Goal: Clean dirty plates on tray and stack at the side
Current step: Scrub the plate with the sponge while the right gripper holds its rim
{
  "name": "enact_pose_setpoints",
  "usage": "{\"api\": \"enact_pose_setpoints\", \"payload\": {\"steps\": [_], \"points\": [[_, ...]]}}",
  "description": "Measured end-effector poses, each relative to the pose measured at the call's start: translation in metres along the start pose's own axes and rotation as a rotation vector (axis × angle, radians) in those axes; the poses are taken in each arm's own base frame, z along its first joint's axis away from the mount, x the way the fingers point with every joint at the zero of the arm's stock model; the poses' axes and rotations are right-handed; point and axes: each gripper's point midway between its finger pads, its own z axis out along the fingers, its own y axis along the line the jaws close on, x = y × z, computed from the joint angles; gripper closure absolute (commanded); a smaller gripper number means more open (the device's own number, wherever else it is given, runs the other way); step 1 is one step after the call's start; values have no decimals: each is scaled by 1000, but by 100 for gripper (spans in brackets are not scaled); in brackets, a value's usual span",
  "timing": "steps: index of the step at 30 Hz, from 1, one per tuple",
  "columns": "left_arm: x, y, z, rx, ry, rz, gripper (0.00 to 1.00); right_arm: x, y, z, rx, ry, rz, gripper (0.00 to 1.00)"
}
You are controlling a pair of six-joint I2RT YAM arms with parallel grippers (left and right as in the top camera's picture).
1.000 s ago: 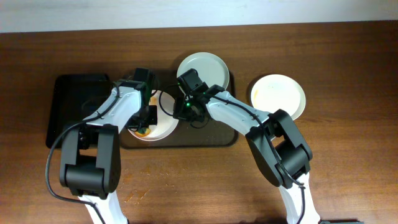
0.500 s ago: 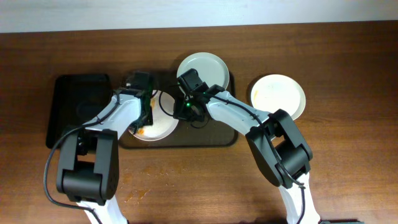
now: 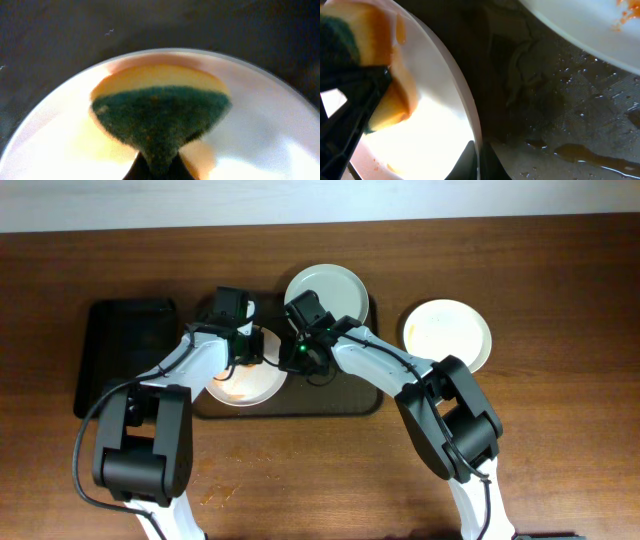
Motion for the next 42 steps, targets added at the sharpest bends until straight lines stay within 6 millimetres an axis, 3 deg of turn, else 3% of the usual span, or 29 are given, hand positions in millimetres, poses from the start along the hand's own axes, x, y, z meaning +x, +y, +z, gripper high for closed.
{"api": "enact_pose_setpoints", "payload": {"steps": [2,6,11,14,17,19,21,23,27,31,33,34,36,39,42], "points": [[17,21,-6,-121,71,-62,99,0,0,0,0,0,1,96],[55,36,-20,-206,222,-107,100,0,0,0,0,0,0,96],[61,9,-21,11,267,44,99,0,0,0,0,0,1,96],[40,-5,-15,91,173,151,99,0,0,0,0,0,0,96],[-3,-12,-1,97,-23,200,99,0,0,0,0,0,0,96],[-25,-9,5,58,-124,210,99,0,0,0,0,0,1,96],[-34,-1,6,-9,-156,211,99,0,0,0,0,0,1,96],[-24,8,6,-67,-102,204,99,0,0,0,0,0,1,96],[28,41,-10,-229,121,49,99,0,0,0,0,0,0,96],[59,53,-22,-303,231,-65,99,0,0,0,0,0,-3,96],[55,52,-20,-303,209,-92,100,0,0,0,0,0,-4,96],[41,51,-15,-294,139,-105,99,0,0,0,0,0,-3,96],[-8,40,0,-225,-69,-126,100,0,0,0,-1,0,-4,96],[-48,28,8,-154,-243,-123,99,-1,1,0,-3,-5,-3,96],[-39,26,9,-140,-189,-99,99,-3,-1,-1,-3,-7,3,96]]}}
